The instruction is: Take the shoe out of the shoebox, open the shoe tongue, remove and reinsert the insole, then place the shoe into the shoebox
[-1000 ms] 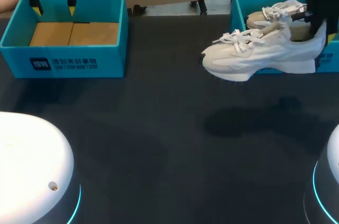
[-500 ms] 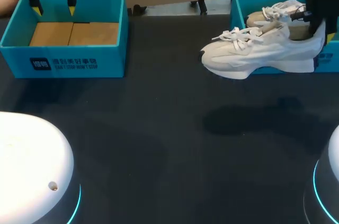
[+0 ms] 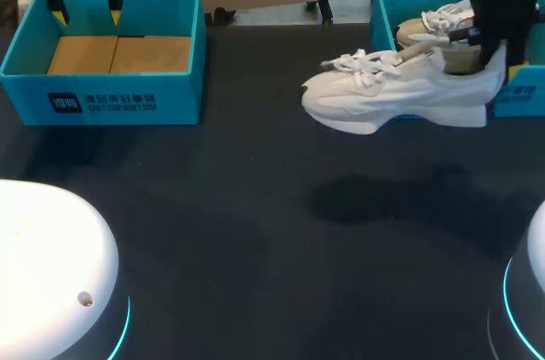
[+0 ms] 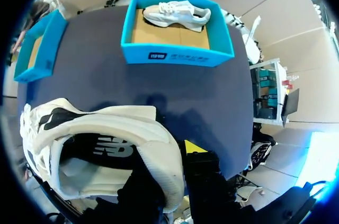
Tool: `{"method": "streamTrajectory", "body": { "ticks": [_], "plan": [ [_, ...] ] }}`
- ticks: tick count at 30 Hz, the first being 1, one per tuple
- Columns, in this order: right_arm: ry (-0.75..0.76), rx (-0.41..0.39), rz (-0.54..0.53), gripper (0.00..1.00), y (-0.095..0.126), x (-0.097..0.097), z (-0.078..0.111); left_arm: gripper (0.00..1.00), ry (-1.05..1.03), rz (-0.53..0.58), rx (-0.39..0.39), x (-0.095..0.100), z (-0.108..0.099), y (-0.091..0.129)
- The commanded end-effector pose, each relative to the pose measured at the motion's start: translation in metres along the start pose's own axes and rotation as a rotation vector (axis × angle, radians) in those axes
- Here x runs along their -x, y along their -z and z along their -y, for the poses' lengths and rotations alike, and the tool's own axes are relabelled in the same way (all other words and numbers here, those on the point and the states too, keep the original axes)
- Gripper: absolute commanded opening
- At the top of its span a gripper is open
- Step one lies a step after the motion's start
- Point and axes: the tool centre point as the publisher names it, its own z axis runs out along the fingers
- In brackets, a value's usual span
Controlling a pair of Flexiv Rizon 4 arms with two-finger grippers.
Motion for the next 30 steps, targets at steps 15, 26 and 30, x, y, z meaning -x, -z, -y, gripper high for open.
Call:
{"method": "streamTrajectory", "body": {
  "ticks": [15,26,30],
  "plan": [
    [0.002,0.014,0.032,0.0,0.034,-0.087,0.072,1.0,0.0,0.001,0.0,0.0,0.0,0.0],
    [0.016,0.0,-0.015,0.0,0.028,-0.103,0.091,1.0,0.0,0.001,0.0,0.0,0.0,0.0],
    [0.016,0.0,-0.015,0.0,0.028,-0.103,0.091,1.0,0.0,0.001,0.0,0.0,0.0,0.0]
  ]
}}
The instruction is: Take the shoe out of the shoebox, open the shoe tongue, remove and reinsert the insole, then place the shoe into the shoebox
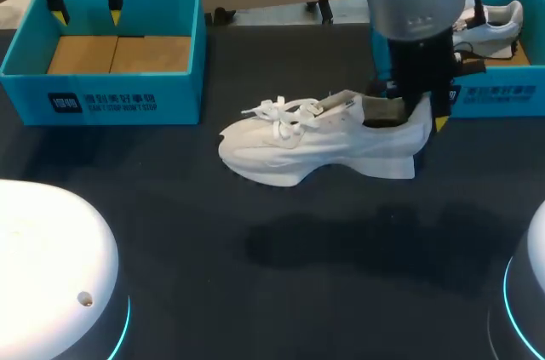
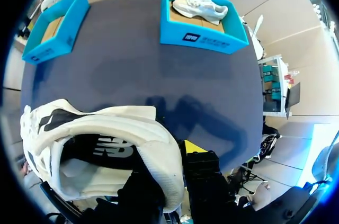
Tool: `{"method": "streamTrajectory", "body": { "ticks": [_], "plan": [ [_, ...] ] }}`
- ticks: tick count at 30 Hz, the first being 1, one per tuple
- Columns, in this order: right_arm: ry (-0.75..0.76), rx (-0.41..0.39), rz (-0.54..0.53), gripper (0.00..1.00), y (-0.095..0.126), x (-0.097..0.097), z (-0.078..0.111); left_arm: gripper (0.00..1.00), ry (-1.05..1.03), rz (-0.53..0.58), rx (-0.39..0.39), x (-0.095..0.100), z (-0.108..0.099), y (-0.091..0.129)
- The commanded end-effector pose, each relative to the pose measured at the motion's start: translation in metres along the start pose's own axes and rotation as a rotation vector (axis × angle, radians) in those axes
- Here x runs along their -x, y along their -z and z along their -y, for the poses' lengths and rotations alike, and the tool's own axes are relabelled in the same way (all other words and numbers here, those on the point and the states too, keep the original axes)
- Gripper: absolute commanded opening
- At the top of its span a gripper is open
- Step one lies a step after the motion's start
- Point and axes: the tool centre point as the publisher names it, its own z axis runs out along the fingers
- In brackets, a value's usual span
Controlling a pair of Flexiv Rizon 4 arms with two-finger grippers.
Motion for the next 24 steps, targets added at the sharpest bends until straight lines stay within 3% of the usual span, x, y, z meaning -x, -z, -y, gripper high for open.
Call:
{"method": "streamTrajectory", "body": {
  "ticks": [1,5,15,24],
  "plan": [
    [0.0,0.001,-0.006,0.0,0.0,0.002,0.0,1.0,0.0,0.001,0.0,0.0,0.0,0.0],
    [0.0,0.001,-0.006,0.0,0.0,0.002,0.0,1.0,0.0,0.001,0.0,0.0,0.0,0.0],
    [0.071,-0.015,-0.044,0.0,-0.051,-0.048,-0.026,1.0,0.0,0.001,0.0,0.0,0.0,0.0],
    [0.082,-0.015,-0.022,0.0,-0.083,-0.069,-0.029,1.0,0.0,0.001,0.0,0.0,0.0,0.0]
  ]
}}
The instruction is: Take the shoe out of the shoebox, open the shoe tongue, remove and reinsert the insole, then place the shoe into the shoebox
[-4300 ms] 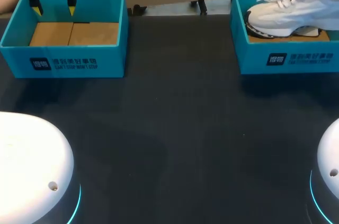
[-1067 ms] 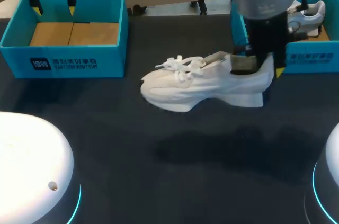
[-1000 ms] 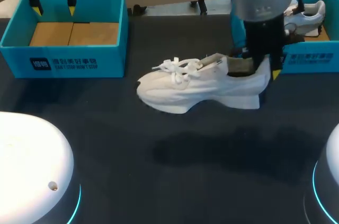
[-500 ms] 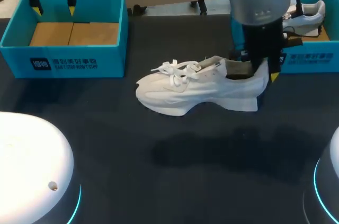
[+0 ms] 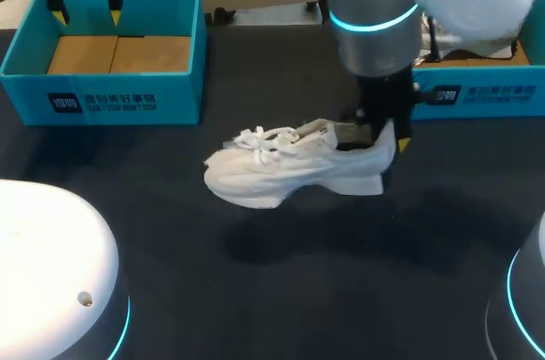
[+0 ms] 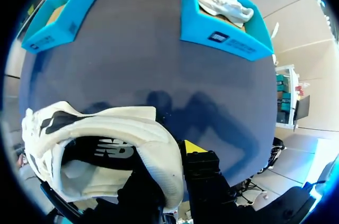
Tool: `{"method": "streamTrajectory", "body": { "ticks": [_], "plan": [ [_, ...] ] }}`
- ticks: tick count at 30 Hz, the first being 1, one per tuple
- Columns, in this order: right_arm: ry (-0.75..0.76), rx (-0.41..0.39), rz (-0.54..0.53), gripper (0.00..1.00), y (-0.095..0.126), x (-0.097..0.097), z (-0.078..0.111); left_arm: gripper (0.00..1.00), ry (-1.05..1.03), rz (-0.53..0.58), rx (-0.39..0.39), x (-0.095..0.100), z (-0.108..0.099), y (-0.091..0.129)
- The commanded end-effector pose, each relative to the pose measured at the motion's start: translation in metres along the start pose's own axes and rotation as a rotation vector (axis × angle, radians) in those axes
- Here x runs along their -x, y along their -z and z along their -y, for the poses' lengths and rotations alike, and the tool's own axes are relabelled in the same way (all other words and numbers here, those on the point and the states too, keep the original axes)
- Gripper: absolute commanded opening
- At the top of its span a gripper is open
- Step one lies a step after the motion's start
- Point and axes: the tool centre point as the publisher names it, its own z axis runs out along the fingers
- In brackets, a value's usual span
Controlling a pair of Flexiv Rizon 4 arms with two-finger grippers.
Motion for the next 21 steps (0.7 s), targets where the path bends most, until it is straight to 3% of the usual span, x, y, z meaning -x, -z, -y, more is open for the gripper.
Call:
{"method": "streamTrajectory", "body": {
  "ticks": [1,14,21],
  "plan": [
    [0.001,-0.008,0.022,0.0,-0.016,-0.014,-0.002,1.0,0.0,0.001,0.0,0.0,0.0,0.0],
    [-0.061,0.002,0.02,0.0,-0.07,-0.033,0.001,1.0,0.0,0.001,0.0,0.0,0.0,0.0],
    [-0.106,0.02,0.003,0.0,-0.096,-0.033,0.001,1.0,0.0,0.001,0.0,0.0,0.0,0.0]
  ]
}}
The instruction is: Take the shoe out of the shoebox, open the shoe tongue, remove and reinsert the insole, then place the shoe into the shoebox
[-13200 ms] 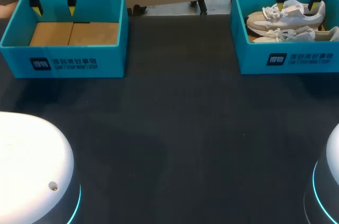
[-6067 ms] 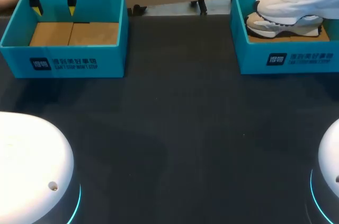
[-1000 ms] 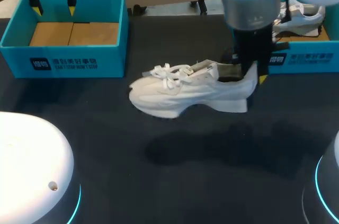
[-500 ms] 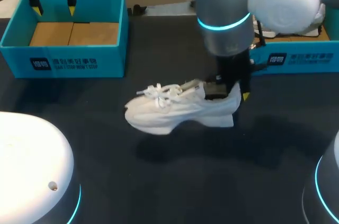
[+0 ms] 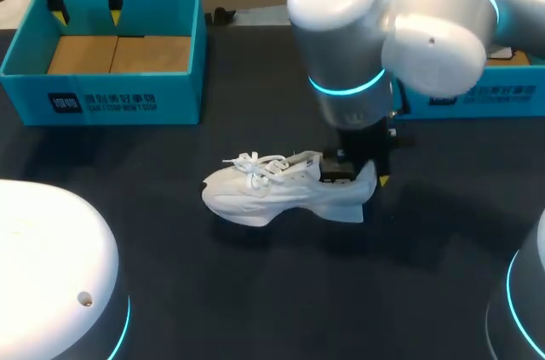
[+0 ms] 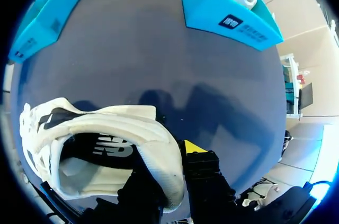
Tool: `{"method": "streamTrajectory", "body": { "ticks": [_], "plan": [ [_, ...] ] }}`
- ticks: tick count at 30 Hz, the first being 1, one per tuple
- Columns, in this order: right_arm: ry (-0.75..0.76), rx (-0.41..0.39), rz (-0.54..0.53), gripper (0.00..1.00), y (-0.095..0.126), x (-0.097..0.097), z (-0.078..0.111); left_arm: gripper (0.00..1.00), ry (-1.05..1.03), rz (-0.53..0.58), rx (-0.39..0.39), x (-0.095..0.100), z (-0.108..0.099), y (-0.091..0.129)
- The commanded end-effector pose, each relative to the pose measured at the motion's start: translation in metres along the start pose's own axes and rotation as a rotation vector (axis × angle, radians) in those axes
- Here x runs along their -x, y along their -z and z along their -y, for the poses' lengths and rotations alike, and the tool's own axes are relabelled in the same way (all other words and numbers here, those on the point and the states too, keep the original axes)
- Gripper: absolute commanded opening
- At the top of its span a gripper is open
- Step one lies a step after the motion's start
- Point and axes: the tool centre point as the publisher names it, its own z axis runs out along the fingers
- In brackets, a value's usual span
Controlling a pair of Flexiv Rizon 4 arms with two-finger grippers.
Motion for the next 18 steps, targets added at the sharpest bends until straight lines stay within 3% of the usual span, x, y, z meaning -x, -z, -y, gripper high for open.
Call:
{"method": "streamTrajectory", "body": {
  "ticks": [1,18],
  "plan": [
    [-0.007,0.001,-0.014,0.0,-0.018,0.002,0.002,1.0,0.0,0.001,0.0,0.0,0.0,0.0],
    [-0.027,0.019,0.03,0.0,-0.063,-0.002,-0.004,1.0,0.0,0.001,0.0,0.0,0.0,0.0]
  ]
}}
